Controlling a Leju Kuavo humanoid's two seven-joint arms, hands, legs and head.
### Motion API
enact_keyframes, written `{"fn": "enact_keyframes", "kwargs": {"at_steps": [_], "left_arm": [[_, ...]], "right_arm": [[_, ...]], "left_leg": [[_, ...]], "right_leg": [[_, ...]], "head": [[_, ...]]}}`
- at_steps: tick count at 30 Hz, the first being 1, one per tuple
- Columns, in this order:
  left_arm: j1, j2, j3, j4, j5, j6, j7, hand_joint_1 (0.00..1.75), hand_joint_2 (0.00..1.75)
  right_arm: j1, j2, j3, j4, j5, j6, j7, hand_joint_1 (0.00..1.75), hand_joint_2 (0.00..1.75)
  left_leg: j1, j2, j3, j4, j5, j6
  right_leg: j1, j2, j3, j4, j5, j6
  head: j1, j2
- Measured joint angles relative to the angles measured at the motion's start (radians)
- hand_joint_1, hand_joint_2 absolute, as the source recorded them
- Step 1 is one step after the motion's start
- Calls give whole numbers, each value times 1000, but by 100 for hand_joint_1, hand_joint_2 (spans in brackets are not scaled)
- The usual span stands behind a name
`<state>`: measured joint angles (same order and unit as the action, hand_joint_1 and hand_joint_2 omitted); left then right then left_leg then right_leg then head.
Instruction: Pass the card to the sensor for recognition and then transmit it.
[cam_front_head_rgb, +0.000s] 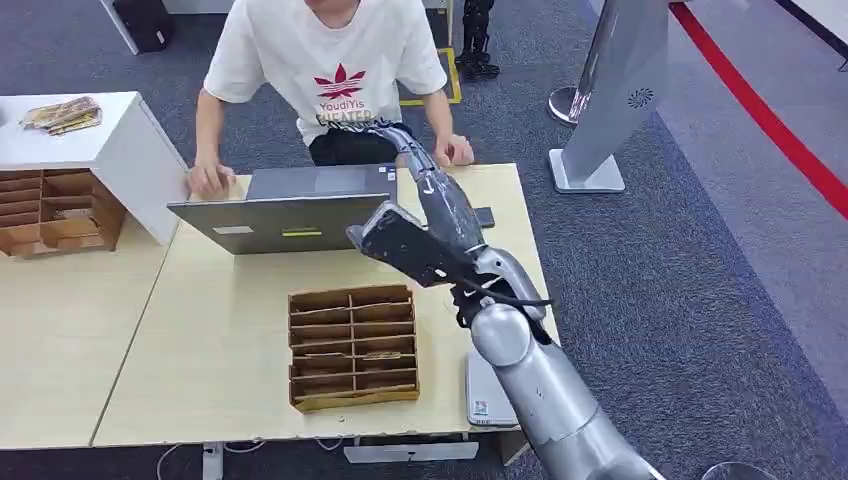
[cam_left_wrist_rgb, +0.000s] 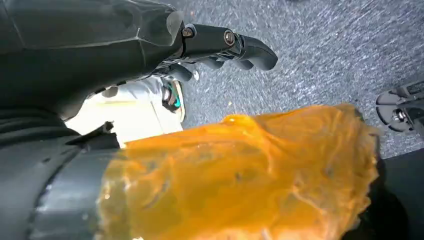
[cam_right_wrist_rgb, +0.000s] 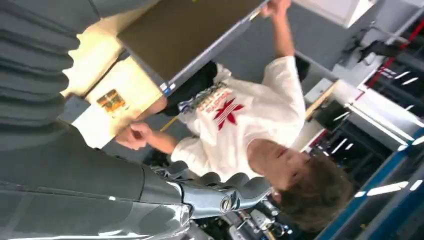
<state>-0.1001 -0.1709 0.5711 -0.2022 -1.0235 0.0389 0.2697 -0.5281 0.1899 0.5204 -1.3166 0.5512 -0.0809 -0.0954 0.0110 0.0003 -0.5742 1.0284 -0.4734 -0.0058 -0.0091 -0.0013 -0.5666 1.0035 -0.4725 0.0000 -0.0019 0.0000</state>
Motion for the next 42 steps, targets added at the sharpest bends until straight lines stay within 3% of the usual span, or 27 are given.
{"fn": "enact_keyframes", "kwargs": {"at_steps": [6,14,28,29,30,31,32,42], "left_arm": [[14,4,13,0,26,9,-11,0,0],[27,8,48,0,42,14,-18,0,0],[28,9,72,0,45,18,-18,0,0],[28,9,72,0,45,18,-18,0,0],[28,9,72,0,45,18,-18,0,0],[28,10,72,0,44,18,-18,0,0],[28,10,72,0,43,18,-18,0,0],[28,11,72,0,36,21,-16,0,0]], "right_arm": [[118,-47,60,-116,-13,-7,-21,0,175],[242,-93,131,-182,76,-87,-32,0,175],[298,-126,211,-187,163,-135,-27,0,175],[298,-127,215,-185,171,-141,-25,24,175],[298,-127,218,-182,181,-147,-22,70,175],[299,-128,223,-179,188,-153,-21,154,175],[299,-128,227,-176,196,-159,-19,175,175],[303,-128,249,-138,321,-239,34,175,175]], "left_leg": [[0,0,0,0,0,0],[0,0,-1,0,0,0],[0,0,-1,0,0,0],[0,0,-1,0,0,0],[0,0,-1,0,0,0],[0,0,-1,0,0,0],[0,0,-1,0,0,0],[0,0,-2,0,0,0]], "right_leg": [[0,0,0,0,0,0],[0,0,-1,0,0,0],[0,0,-1,0,0,0],[0,0,-1,0,0,0],[0,0,-1,0,0,0],[0,0,-1,0,0,0],[0,0,-1,0,0,0],[0,0,-1,0,0,0]], "head": [[0,0],[0,0],[0,0],[0,0],[0,0],[0,0],[0,0],[0,0]]}}
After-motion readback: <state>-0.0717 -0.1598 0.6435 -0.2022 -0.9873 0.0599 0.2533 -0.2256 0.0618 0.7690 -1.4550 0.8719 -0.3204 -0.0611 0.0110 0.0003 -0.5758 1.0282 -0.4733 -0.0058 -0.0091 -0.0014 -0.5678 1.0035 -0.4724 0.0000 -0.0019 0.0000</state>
